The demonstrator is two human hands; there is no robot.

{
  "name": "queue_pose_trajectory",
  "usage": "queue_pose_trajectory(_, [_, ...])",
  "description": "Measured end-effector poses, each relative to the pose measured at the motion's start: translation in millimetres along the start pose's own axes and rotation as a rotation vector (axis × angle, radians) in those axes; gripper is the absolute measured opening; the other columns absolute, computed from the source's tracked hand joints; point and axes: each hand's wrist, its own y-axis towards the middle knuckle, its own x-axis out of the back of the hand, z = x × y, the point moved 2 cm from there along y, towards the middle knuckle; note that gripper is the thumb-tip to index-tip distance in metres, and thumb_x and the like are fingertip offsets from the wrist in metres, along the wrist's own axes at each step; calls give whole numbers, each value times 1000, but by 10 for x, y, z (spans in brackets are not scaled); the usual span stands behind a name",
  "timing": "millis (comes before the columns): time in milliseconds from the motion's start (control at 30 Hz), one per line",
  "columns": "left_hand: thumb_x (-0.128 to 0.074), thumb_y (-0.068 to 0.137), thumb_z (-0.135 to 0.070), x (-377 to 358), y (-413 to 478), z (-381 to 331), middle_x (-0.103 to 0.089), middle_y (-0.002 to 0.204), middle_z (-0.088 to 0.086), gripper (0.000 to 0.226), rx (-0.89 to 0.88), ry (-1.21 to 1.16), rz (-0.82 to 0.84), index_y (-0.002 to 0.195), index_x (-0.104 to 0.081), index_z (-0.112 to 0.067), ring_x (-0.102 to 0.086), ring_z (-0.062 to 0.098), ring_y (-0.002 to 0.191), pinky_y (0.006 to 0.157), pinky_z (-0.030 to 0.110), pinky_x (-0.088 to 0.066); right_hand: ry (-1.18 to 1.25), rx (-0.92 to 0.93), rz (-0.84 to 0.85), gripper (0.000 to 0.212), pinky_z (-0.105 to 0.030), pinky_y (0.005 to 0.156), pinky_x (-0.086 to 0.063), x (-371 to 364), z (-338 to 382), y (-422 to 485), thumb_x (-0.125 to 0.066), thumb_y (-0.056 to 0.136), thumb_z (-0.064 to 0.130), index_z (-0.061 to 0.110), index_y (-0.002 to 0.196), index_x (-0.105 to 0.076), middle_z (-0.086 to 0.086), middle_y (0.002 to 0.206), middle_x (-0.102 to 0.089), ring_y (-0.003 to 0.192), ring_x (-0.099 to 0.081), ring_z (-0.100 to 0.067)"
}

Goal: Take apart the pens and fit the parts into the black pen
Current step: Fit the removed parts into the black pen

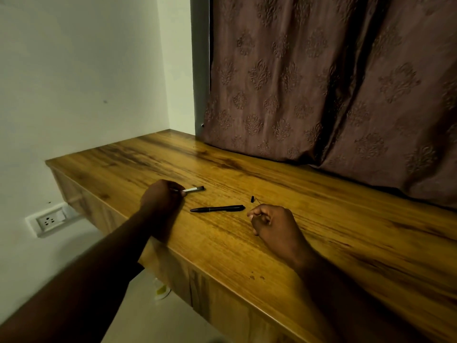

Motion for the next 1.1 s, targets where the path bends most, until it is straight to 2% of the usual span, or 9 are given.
queue_pose_trajectory(233, [-67,81,-42,-53,189,-45,-71,81,-5,19,61,-41,42,97,-73,-35,-65,14,75,67,26,-50,-36,19,4,13,-41,65,-55,-76,-60,109,-61,92,20,24,92,-73,6,65,-67,64,-65,-20])
queue_pose_trajectory(367, [-68,80,-43,-51,182,-45,-70,80,-6,23,49,-52,26,100,-70,-34,-64,14,75,69,26,-47,-41,15,10,13,-38,71,-56,-78,-56,124,-60,93,19,23,93,-73,10,71,-66,71,-67,-14])
queue_pose_trajectory(467, [-68,76,-42,-44,127,-2,-71,73,-6,11,77,-253,1,80,-64,-33,-68,16,72,74,32,-55,-9,34,-4,12,-40,67,-55,-61,-58,118,-61,93,22,25,88,-72,4,68,-67,67,-66,-20])
queue_pose_trajectory(567, [-64,81,-26,30,44,10,-65,64,5,20,124,-460,-168,66,-65,-12,-63,27,68,65,34,-50,105,37,-178,24,-41,50,-45,27,-72,144,-62,93,33,21,73,-66,-11,58,-62,48,-52,-24])
queue_pose_trajectory(700, [-57,88,-20,87,-184,-98,-45,53,6,35,80,-468,-185,54,-53,-11,-45,22,57,54,33,-32,171,4,-490,49,-42,51,-43,283,-198,232,-57,95,39,5,61,-50,-27,60,-52,51,-40,-19])
queue_pose_trajectory(767, [-61,87,-21,56,-308,-167,-53,64,7,26,-8,-382,-149,62,-60,-11,-52,22,65,56,30,-34,163,-58,-552,47,-44,55,-47,349,-309,283,-53,90,49,12,61,-50,-18,57,-54,52,-46,-24])
queue_pose_trajectory(833, [-68,82,-27,-11,-428,-258,-55,84,7,16,-208,-191,-161,78,-63,-12,-52,21,80,67,29,-38,63,-142,-531,36,-45,63,-52,358,-365,321,-54,89,46,21,64,-52,-1,58,-57,60,-56,-25])
queue_pose_trajectory(933, [-57,75,-50,-144,-586,-421,-55,103,4,44,-504,86,-106,99,-64,-14,-48,21,98,81,34,-41,-85,-141,-393,17,-35,69,-50,288,-365,360,-61,91,22,21,74,-57,6,68,-59,71,-60,-22])
queue_pose_trajectory(1100, [-42,76,-62,-276,-627,-676,-57,112,6,64,-516,170,-12,115,-63,-16,-50,24,109,89,40,-43,-237,-130,-252,11,-35,69,-55,189,-330,364,-68,84,24,19,76,-63,1,74,-67,73,-64,-20])
